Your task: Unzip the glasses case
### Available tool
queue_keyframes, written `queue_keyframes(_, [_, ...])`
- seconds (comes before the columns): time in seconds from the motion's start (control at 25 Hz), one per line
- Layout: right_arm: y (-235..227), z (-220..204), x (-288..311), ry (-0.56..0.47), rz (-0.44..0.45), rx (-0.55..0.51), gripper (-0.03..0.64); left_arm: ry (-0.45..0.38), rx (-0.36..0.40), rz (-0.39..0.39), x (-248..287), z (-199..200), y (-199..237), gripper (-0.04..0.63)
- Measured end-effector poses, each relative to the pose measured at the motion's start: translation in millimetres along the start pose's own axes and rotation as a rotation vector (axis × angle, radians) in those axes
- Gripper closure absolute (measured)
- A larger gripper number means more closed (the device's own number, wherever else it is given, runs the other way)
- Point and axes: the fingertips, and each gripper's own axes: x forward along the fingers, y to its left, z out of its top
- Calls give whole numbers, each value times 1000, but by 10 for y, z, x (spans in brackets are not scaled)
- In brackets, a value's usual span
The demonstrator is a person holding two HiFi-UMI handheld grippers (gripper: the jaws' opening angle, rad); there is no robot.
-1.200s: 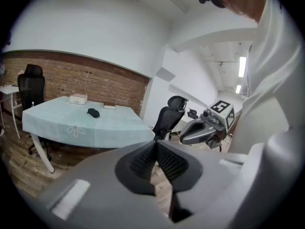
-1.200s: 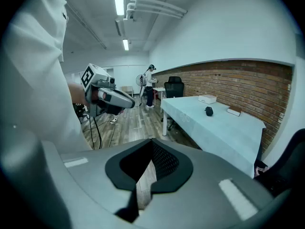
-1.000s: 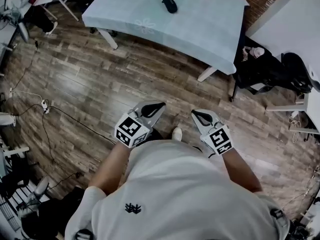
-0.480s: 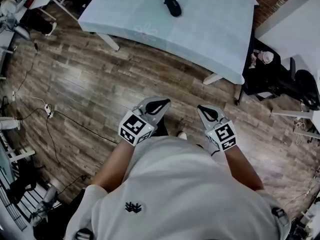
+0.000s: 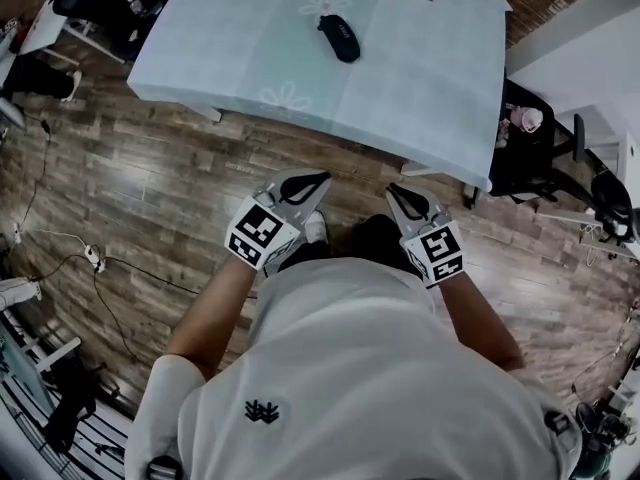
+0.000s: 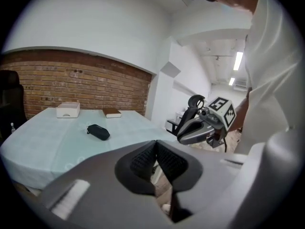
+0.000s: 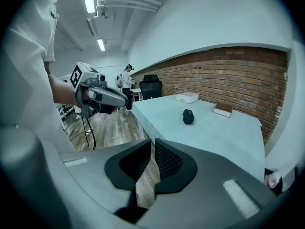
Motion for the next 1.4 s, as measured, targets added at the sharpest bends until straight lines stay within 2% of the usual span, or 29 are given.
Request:
queue_keyframes(0.24, [-622, 146, 502, 39, 21, -17, 611, -14, -42, 44, 479, 225, 585, 543])
queue_keyframes(0.48, [-1321, 194, 1019, 70, 95, -59, 611, 20, -37, 120, 999, 432, 1147, 543])
queue_keyframes(0.72, [-1696, 224, 1608, 117, 176, -58, 611, 48, -48, 191, 1396, 541, 1756, 543])
queue_keyframes(0.88, [-1818, 171, 1989, 163, 164, -46, 595, 94, -49, 160, 1642, 495, 2106, 543])
queue_keyframes(1.04, [-1928, -5, 2371, 227, 133, -81, 593, 118, -46, 120, 1904, 452, 2490, 543])
queue_keyframes(1.24, [-2020, -67, 2742, 265, 84, -95, 578, 187, -4, 61, 2183, 360, 2829, 543])
queue_keyframes(1.4, [-2054, -53, 2956, 283, 65, -146, 571, 211, 26, 4, 2388, 342, 3008, 543])
